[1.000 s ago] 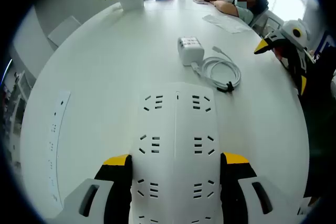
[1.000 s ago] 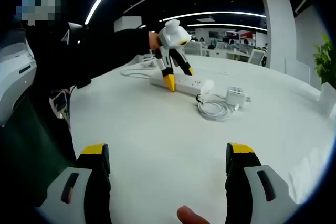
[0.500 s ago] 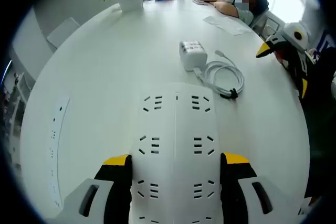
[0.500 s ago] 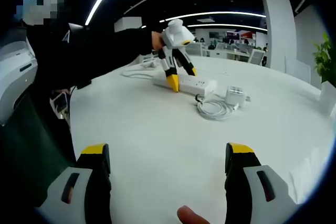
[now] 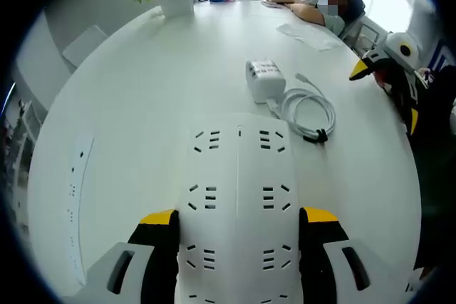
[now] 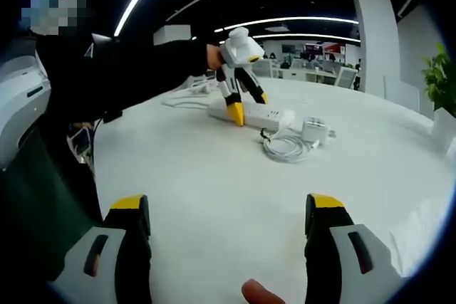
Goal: Straighten the power strip on the desk, plug the charger into it
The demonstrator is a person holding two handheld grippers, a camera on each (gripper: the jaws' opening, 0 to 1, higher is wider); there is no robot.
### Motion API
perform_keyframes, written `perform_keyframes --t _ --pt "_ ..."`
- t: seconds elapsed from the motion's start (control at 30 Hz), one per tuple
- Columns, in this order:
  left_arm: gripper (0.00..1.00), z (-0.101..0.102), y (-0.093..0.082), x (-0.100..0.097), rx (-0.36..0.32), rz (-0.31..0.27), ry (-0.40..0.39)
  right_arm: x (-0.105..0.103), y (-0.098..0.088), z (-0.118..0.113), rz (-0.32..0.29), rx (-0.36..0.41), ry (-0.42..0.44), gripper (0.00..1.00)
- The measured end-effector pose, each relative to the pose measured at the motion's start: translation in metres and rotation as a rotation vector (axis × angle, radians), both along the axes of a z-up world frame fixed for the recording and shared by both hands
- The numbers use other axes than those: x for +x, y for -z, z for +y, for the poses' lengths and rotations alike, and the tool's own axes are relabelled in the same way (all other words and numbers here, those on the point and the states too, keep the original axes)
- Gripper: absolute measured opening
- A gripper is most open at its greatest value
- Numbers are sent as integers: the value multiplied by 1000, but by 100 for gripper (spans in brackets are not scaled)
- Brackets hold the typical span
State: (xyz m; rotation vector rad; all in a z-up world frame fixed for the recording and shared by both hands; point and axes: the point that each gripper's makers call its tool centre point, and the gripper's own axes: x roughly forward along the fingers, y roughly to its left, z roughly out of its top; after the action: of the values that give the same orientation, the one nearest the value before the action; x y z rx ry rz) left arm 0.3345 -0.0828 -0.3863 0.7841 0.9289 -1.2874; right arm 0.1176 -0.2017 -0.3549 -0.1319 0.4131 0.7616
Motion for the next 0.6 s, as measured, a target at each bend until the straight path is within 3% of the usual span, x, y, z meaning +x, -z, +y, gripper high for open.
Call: perform_keyframes --t 0.6 --pt "68 -12 0 3 -3 0 -2 -1 -1 -8 0 12 26 86"
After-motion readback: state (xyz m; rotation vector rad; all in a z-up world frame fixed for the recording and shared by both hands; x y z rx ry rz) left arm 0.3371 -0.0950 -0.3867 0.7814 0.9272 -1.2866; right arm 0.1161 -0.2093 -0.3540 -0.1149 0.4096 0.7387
